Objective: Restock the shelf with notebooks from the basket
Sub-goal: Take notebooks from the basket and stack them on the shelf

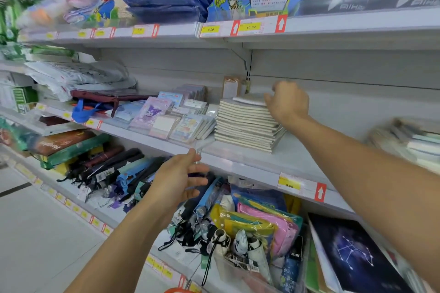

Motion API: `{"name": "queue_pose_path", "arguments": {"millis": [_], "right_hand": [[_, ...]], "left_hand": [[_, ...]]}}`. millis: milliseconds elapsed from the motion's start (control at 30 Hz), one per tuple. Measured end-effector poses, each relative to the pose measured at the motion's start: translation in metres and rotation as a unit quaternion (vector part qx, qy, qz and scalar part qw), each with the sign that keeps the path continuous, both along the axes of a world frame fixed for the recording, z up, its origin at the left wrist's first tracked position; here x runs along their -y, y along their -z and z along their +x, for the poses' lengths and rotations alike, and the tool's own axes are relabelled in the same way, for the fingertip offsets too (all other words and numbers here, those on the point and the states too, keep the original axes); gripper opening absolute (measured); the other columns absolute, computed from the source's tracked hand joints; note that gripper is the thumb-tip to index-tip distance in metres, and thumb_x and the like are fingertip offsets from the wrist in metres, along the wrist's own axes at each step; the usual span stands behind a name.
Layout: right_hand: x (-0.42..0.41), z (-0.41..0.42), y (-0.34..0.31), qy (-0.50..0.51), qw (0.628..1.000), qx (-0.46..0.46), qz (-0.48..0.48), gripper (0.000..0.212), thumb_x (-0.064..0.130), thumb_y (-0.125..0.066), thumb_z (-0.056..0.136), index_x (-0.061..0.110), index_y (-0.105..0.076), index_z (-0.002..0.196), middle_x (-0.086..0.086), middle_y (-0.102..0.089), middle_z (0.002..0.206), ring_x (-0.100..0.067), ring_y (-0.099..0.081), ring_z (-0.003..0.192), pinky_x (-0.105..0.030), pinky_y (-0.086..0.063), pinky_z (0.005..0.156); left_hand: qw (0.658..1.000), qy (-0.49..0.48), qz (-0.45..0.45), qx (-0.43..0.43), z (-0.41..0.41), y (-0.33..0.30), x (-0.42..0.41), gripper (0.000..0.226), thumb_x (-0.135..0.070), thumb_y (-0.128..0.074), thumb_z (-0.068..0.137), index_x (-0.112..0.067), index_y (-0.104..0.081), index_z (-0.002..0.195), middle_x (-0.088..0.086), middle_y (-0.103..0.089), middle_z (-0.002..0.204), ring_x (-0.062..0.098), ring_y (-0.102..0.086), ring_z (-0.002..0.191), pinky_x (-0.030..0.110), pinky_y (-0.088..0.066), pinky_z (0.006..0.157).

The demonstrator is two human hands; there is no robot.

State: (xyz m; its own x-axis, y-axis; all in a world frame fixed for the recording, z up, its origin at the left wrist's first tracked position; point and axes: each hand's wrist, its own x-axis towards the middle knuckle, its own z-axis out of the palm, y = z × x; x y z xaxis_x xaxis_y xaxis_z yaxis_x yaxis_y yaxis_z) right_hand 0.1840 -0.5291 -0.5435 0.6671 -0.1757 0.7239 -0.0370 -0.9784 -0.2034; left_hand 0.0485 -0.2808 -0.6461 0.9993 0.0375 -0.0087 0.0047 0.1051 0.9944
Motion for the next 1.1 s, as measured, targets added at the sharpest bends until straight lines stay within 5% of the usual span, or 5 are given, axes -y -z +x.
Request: {"name": "queue_pose_path", "arguments": {"millis": [133, 400, 567, 767, 1100], "right_hand": [[-0.057, -0.073, 0.113, -0.272, 0.947, 0.105, 0.137, 0.023, 0.035, -0.056, 0.092, 0.028, -0.059, 0.071, 0.008, -0.059, 0.061, -0.009, -0.054, 0.059, -0.029, -0.035, 0.052], [-0.123, -0.216, 0.444, -0.214, 0.742, -0.611, 0.177, 0.11, 0.065, -0.08, 0.068, 0.011, -0.034, 0.151, -0.008, -0.033, 0.156, -0.026, -0.034, 0.143, -0.042, -0.039, 0.111], [-0.12, -0.235, 0.493, -0.068, 0.804, -0.537, 0.247, 0.133, 0.065, -0.089, 0.049, 0.006, -0.021, 0.148, -0.011, -0.025, 0.148, -0.031, -0.022, 0.141, -0.037, -0.036, 0.108], [-0.102, -0.216, 0.482, -0.088, 0.855, -0.399, 0.32, 0.04, 0.012, -0.081, 0.079, 0.005, -0.056, 0.11, -0.012, -0.059, 0.11, -0.033, -0.057, 0.109, -0.033, -0.041, 0.077], [-0.063, -0.19, 0.357, -0.283, 0.496, -0.212, 0.793, 0.017, 0.002, -0.063, 0.094, 0.015, -0.053, 0.093, -0.006, -0.075, 0.09, -0.018, -0.074, 0.073, -0.028, -0.059, 0.057]], "left_hand": [[0.982, -0.006, 0.188, 0.017, -0.004, 0.022, -0.008, 0.033, -0.04, -0.05, 0.1, -0.01, -0.065, 0.102, 0.007, -0.071, 0.088, 0.016, -0.063, 0.064, 0.025, -0.049, 0.051], [0.681, 0.305, 0.633, -0.204, -0.027, 0.094, -0.048, 0.042, -0.044, -0.046, 0.1, -0.012, -0.057, 0.125, 0.003, -0.067, 0.11, 0.02, -0.068, 0.097, 0.044, -0.056, 0.091], [0.691, 0.297, 0.635, -0.177, -0.026, 0.099, -0.061, 0.04, -0.046, -0.046, 0.099, -0.016, -0.058, 0.122, -0.002, -0.066, 0.107, 0.014, -0.066, 0.096, 0.037, -0.057, 0.084], [0.671, 0.313, 0.649, -0.176, -0.023, 0.103, -0.059, 0.039, -0.047, -0.046, 0.099, -0.017, -0.057, 0.123, -0.002, -0.066, 0.107, 0.015, -0.066, 0.097, 0.04, -0.057, 0.087], [0.743, 0.294, 0.565, -0.207, -0.027, 0.097, -0.052, 0.103, -0.074, -0.072, 0.05, -0.014, -0.055, 0.133, -0.008, -0.059, 0.123, 0.02, -0.065, 0.104, 0.035, -0.058, 0.085]]}}
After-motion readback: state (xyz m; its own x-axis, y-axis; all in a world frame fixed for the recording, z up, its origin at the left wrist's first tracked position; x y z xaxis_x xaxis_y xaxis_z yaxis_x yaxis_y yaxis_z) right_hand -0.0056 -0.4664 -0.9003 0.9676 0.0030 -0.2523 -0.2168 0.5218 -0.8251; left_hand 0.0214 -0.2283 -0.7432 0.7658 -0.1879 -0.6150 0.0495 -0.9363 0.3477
